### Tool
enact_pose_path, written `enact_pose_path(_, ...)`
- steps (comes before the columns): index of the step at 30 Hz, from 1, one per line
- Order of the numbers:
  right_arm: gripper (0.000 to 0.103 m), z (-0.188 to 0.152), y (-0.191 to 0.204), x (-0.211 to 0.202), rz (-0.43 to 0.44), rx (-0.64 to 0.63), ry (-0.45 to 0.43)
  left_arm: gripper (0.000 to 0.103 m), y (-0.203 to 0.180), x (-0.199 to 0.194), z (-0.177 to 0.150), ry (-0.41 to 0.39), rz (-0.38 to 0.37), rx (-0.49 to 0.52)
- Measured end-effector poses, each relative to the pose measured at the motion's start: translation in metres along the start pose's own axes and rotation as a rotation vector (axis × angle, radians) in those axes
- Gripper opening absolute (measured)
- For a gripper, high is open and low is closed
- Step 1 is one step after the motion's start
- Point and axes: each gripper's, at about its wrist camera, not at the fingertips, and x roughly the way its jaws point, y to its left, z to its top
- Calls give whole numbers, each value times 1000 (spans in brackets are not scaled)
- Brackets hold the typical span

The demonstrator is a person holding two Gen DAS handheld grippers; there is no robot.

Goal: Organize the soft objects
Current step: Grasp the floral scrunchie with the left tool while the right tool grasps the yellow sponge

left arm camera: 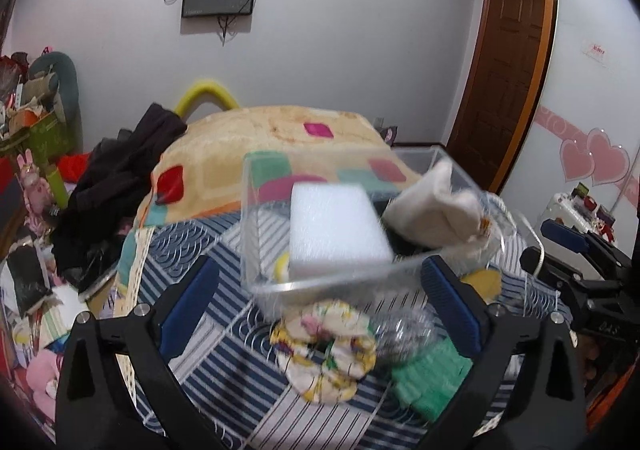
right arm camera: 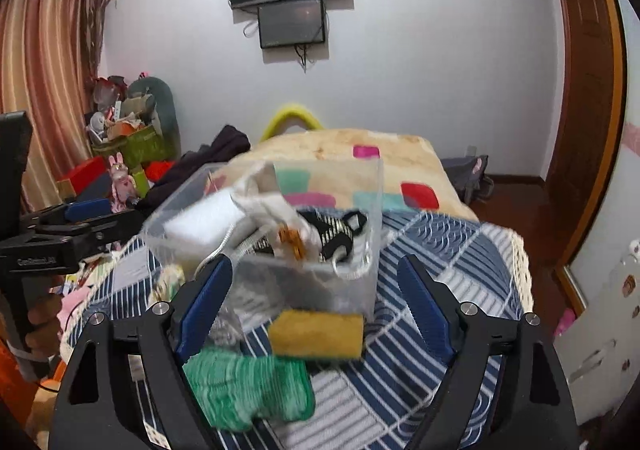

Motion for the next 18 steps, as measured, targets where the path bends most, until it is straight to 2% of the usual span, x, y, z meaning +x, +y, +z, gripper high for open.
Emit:
enact_pose_path(5,83,-20,-5,13,-9,24,72,102,5,12,-25,63,1,-19)
enact_pose_path(13,83,-40,-9,34,22,74,161,102,9,41,-62,189,-32,-26)
enact_pose_path(18,83,-46,-4,40,30,80,191,102,17,47,-72,217,-38,-43)
